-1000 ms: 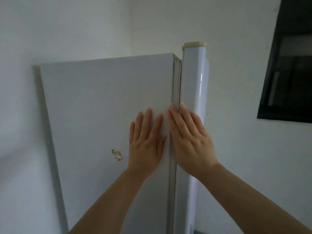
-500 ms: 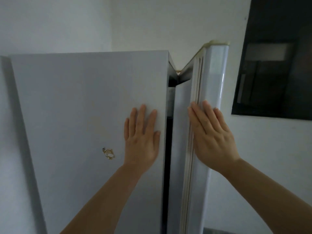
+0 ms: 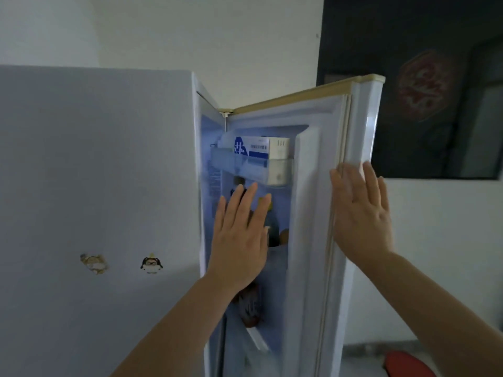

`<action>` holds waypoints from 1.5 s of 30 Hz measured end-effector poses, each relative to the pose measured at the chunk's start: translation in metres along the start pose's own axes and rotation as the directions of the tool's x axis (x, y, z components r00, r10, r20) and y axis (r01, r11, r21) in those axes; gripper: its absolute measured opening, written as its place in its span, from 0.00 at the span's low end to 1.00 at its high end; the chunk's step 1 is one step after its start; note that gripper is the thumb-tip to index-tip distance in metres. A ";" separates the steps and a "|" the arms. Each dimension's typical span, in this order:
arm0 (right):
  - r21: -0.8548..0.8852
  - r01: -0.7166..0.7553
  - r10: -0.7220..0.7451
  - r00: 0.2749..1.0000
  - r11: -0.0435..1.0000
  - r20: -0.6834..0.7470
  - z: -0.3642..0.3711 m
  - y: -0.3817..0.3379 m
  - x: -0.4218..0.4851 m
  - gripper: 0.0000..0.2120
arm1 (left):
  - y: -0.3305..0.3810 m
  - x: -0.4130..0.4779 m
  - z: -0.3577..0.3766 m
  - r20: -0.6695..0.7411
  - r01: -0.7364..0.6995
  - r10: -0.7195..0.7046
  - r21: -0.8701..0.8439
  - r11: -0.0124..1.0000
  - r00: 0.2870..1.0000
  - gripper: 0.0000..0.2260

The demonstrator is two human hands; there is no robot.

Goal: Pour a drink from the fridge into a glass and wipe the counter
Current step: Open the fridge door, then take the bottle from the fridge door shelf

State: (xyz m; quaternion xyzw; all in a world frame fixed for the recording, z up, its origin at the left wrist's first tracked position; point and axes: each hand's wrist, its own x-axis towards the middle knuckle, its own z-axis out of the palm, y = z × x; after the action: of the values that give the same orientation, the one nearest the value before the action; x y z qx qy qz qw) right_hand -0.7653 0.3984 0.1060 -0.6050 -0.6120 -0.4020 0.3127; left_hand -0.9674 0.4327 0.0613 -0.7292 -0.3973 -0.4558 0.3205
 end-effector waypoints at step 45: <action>0.436 -0.161 0.003 0.940 0.885 0.340 0.275 0.185 -0.003 0.26 | 0.046 0.039 0.279 0.604 0.220 -0.191 0.027 0.975 0.774 0.27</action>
State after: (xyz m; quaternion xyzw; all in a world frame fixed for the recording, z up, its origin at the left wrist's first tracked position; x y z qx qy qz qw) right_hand -0.5529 0.6256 -0.0078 -0.5984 -0.7065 -0.1256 0.3564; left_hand -0.8024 0.6539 -0.0136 -0.7955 -0.5452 -0.2412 0.1090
